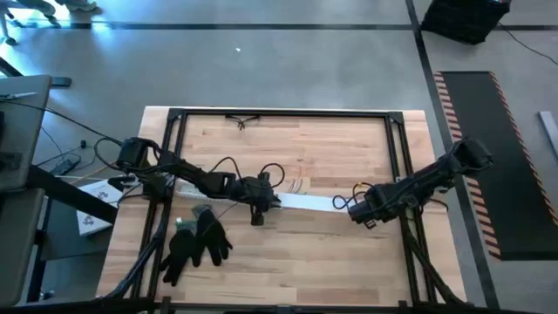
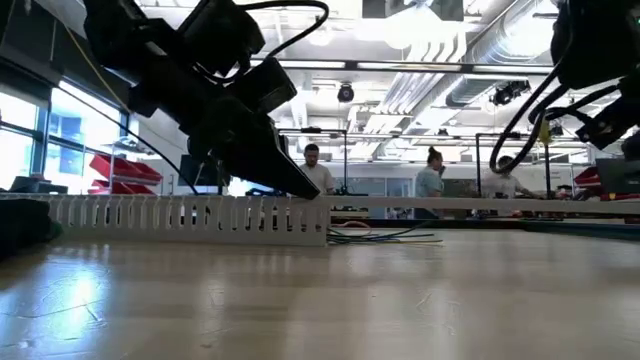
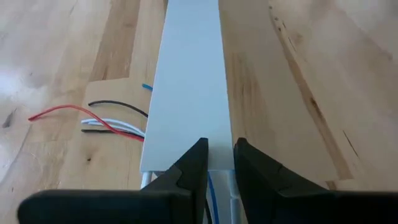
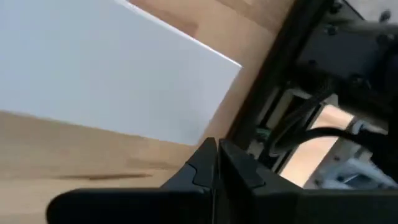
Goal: Ziptie cables
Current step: Close the white cable duct
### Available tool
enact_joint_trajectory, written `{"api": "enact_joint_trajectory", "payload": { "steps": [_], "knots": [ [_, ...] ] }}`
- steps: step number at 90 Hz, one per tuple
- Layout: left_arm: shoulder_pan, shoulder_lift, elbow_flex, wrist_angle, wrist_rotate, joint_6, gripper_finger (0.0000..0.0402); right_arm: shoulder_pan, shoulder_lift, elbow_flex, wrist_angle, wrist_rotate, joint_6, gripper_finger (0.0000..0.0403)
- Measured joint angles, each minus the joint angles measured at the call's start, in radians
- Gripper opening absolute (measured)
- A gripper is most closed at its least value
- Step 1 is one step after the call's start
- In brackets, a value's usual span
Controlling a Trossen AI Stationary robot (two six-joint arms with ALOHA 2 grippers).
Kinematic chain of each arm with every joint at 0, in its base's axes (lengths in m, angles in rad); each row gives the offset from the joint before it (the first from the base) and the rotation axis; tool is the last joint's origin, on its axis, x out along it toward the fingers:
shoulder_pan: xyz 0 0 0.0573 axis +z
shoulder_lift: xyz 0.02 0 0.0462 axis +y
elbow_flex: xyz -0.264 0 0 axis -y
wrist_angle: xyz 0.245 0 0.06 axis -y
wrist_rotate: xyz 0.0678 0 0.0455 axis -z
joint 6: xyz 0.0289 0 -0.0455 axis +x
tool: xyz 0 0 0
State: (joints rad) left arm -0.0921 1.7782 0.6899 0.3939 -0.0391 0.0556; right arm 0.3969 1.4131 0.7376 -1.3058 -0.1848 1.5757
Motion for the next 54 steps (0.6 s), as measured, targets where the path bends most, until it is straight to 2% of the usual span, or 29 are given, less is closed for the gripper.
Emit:
{"api": "enact_joint_trajectory", "payload": {
  "steps": [30,37,49,54],
  "knots": [
    [0.000,0.001,-0.001,0.007,0.000,0.008,0.0060,0.063,0.007,0.000,0.005,0.106,0.254,0.0000],
    [0.000,0.001,-0.001,0.007,0.000,0.012,0.0060,0.077,0.007,0.000,-0.012,0.100,0.299,0.0000],
    [0.000,0.001,-0.001,0.007,-0.001,0.027,0.0060,0.131,0.013,0.000,-0.098,0.011,0.384,0.0000],
    [0.000,0.001,-0.001,0.007,0.000,0.028,0.0060,0.157,0.013,0.000,-0.100,0.010,0.408,0.0000]
  ]
}}
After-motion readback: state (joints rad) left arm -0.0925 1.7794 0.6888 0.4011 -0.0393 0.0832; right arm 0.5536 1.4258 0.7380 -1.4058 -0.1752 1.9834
